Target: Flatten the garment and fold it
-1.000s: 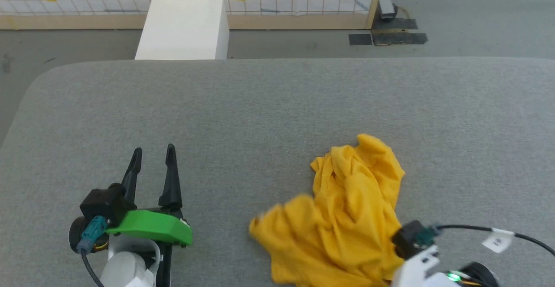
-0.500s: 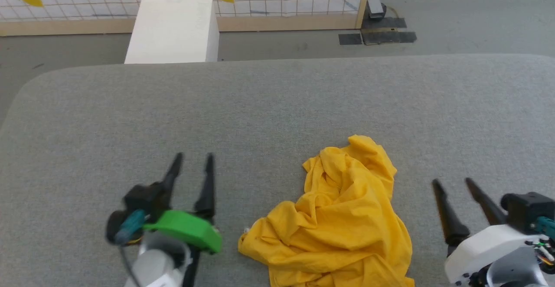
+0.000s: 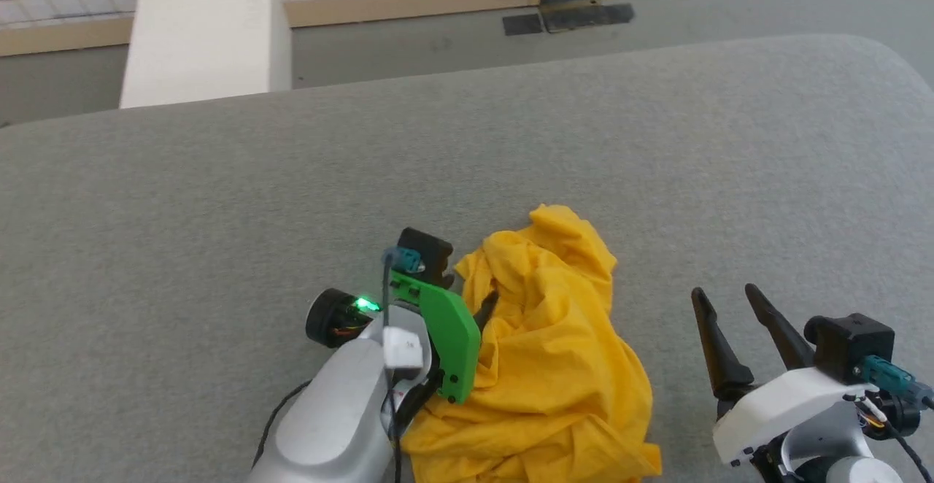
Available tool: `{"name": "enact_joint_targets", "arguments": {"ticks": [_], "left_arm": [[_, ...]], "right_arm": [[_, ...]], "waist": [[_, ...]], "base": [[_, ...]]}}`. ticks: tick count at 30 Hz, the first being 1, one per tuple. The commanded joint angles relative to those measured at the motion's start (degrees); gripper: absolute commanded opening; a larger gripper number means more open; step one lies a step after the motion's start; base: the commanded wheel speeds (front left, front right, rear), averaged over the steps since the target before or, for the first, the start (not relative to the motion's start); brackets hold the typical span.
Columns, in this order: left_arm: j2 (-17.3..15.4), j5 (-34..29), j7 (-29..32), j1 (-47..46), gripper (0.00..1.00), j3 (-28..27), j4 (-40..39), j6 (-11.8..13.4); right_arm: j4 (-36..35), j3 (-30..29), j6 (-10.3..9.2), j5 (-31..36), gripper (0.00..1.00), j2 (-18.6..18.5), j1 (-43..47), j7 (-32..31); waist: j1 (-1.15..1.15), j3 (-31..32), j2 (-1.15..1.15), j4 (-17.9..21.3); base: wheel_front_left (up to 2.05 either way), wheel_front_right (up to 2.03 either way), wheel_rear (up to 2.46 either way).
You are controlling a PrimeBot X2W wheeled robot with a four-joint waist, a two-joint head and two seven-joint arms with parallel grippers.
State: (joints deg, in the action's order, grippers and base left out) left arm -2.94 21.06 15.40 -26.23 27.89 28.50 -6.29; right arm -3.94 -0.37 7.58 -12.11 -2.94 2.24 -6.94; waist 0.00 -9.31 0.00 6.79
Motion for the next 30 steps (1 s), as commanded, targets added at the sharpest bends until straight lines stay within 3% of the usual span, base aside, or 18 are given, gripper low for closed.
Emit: {"name": "enact_joint_targets", "arguments": {"ticks": [1,5,6,7,8,10,14,19,25,30], "left_arm": [[0.04,0.83,2.77,-1.34,1.00,0.54,0.91,1.10],[-0.20,0.22,13.58,-2.49,1.00,2.89,3.73,2.94],[-0.41,0.63,16.67,-2.32,0.85,3.42,4.12,2.66],[-0.55,1.36,19.01,-2.07,0.29,3.74,3.93,2.17],[-0.60,2.10,19.86,-1.88,0.00,3.73,3.27,1.76],[-1.01,2.58,17.65,-1.81,0.00,2.77,0.60,1.93],[-1.32,2.03,3.20,-1.54,0.00,-2.75,-5.07,6.76],[-2.79,2.86,-9.65,-0.17,0.00,-9.40,-9.62,10.26],[-6.20,5.54,-15.62,5.41,0.00,-17.77,-13.39,14.71],[-8.12,7.47,-15.27,13.35,0.00,-21.84,-15.05,17.68]], "right_arm": [[0.37,0.18,-0.09,-0.17,1.00,0.05,-0.86,0.56],[1.19,0.42,-0.09,-0.30,1.00,0.06,-1.17,0.94],[1.35,0.48,-0.09,-0.37,1.00,0.06,-1.25,1.05],[1.49,0.46,-0.09,-0.50,1.00,0.06,-1.30,1.18],[1.58,0.41,-0.09,-0.68,1.00,0.06,-1.32,1.33],[1.65,0.23,-0.09,-1.00,1.00,0.06,-1.33,1.60],[1.58,0.12,-0.09,-1.07,1.00,0.06,-1.49,1.80],[1.18,-0.30,-0.09,-0.44,1.00,0.06,-1.64,1.31],[0.61,-1.00,-0.09,-0.26,1.00,0.06,-1.19,0.46],[0.19,-1.96,-0.09,-0.03,1.00,0.06,-0.72,-0.53]], "waist": [[0.00,-1.67,0.00,2.57],[0.00,-2.00,0.00,3.83],[0.00,-2.02,0.00,4.01],[0.00,-2.02,0.00,4.08],[0.00,-2.01,0.00,4.04],[0.00,-1.99,0.00,3.51],[0.00,-1.55,0.00,1.43],[0.00,-0.37,0.00,-2.27],[0.00,1.30,0.00,-6.91],[0.00,1.82,0.00,-10.22]], "base": [[0.00,0.00,0.00],[0.00,0.00,0.00],[0.00,0.00,0.00],[0.00,0.00,0.00],[0.00,0.00,0.00],[0.00,0.00,0.00],[0.00,0.00,0.00],[0.00,0.00,0.00],[0.00,0.00,0.00],[0.00,0.00,0.00]]}}
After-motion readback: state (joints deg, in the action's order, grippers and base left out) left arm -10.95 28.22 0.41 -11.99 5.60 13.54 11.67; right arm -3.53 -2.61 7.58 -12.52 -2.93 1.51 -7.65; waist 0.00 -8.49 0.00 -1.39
